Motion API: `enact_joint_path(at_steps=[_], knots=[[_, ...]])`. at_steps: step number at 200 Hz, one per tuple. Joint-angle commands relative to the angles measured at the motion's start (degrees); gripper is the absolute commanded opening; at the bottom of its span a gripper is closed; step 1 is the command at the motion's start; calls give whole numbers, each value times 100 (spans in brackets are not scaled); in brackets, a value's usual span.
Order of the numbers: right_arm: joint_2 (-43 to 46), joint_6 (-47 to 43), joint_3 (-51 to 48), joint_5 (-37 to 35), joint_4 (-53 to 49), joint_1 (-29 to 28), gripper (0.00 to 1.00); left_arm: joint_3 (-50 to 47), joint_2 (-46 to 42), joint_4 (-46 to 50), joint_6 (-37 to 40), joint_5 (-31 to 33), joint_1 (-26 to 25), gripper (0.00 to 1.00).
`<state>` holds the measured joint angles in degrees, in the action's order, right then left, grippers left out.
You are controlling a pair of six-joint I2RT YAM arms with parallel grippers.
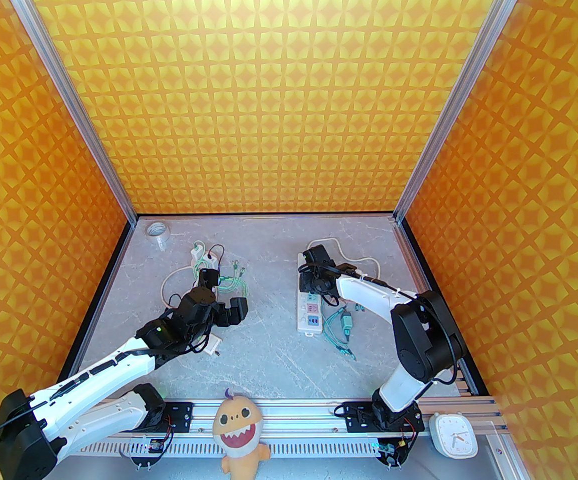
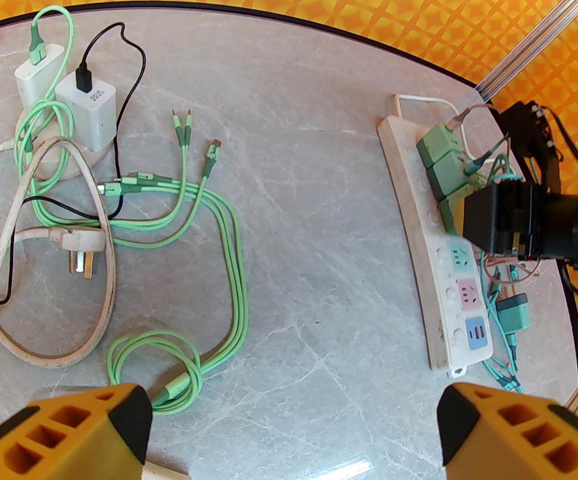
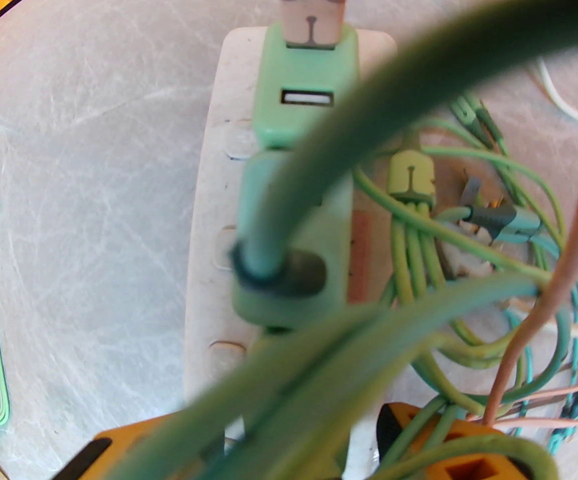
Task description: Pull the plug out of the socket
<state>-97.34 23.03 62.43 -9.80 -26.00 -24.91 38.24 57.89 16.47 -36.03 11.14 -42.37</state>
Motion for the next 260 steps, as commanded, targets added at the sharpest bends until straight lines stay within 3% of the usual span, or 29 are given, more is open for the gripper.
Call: enact_joint_path(at_steps=[1,54,74,109,132,189,233,244,260], knots=[[-178,-284,239,-178,165,43,53,-9,56,76,-41,-82,18,99],[-387,-571,342,496,311,40,29,-135,79,-218,-166,-178,18,99],[-361,-584,366,716,348,-103,29,-267,142,-591,-316,-388,18,100],[-273,-517,492,851,323,-471,30,-471,508,-1492,-698,-842,18,91],[-233,-411,516,996,341,-708,30,-469,1202,-2129,-999,-1155,19,86],[-154,-239,444,1021,364,-858,31,88,2706,-3034,-1292,-1458,28,68],[-140,-203,381,999,385,-860,30,528,3890,-3753,-1509,-1947,102,49],[-136,-204,375,1004,379,-858,30,570,4134,-3999,-1589,-2072,117,39],[-114,-202,375,1000,376,-862,30,692,4393,-4140,-1661,-2166,124,38]])
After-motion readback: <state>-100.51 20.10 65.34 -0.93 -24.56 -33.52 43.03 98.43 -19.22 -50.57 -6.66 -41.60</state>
